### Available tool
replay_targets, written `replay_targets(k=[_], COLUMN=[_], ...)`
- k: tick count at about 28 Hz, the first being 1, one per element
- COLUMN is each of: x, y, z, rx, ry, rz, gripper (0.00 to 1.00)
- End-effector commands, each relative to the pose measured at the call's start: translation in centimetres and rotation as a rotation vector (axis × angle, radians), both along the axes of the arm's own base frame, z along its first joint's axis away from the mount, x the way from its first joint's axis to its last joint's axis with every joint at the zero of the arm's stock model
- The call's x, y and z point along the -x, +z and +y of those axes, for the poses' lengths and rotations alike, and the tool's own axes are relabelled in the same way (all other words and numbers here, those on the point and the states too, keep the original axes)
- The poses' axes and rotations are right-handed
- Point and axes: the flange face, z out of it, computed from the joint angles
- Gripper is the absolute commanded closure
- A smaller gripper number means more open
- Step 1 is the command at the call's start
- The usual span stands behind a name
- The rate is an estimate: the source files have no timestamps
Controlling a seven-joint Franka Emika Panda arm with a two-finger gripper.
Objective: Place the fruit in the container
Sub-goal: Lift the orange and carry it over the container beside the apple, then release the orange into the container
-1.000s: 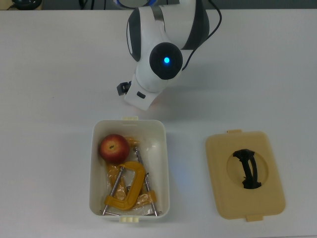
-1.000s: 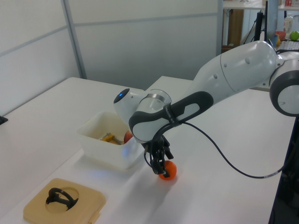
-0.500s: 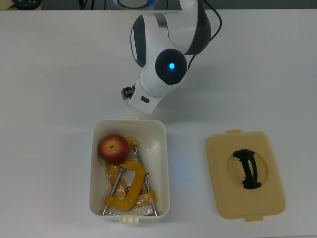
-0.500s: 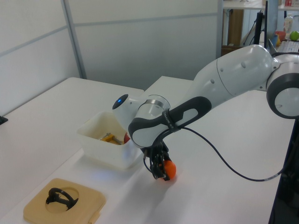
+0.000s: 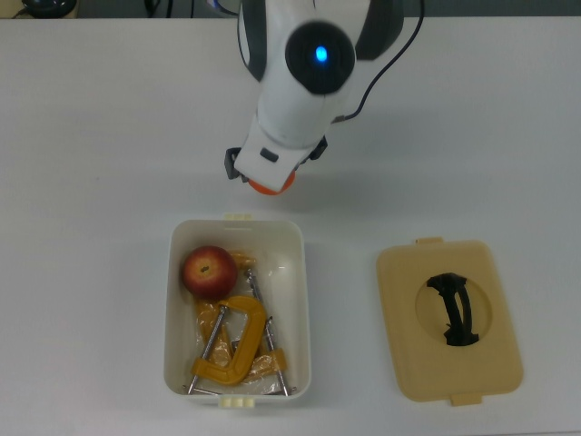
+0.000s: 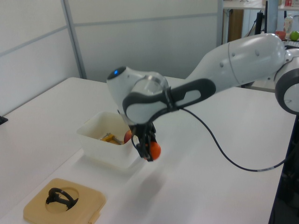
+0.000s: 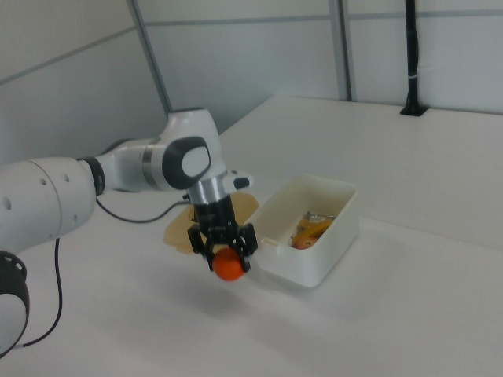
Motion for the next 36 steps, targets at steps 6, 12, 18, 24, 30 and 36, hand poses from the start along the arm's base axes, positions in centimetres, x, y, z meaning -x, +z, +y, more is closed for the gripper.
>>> replay_targets(k=[6,12,18,24,30,36], x=[-3.4,-6.1,-6.4,-5.7,-2.8,-0.9], y=[7.1,6.8,6.1,6.3,7.3,8.7], z=[-4.5,-6.5,-6.9,-7.0,-7.5,-8.9], rx=[-0.117,-0.152,-0.15,-0.138,-0.091,-0.066], ry=[-0.202,-0.293,-0.304,-0.311,-0.317,-0.316], rz=[-0.255,-0.47,-0.481,-0.425,-0.241,-0.157], gripper=[0.83,0.78,0.0,0.0,0.0,0.0])
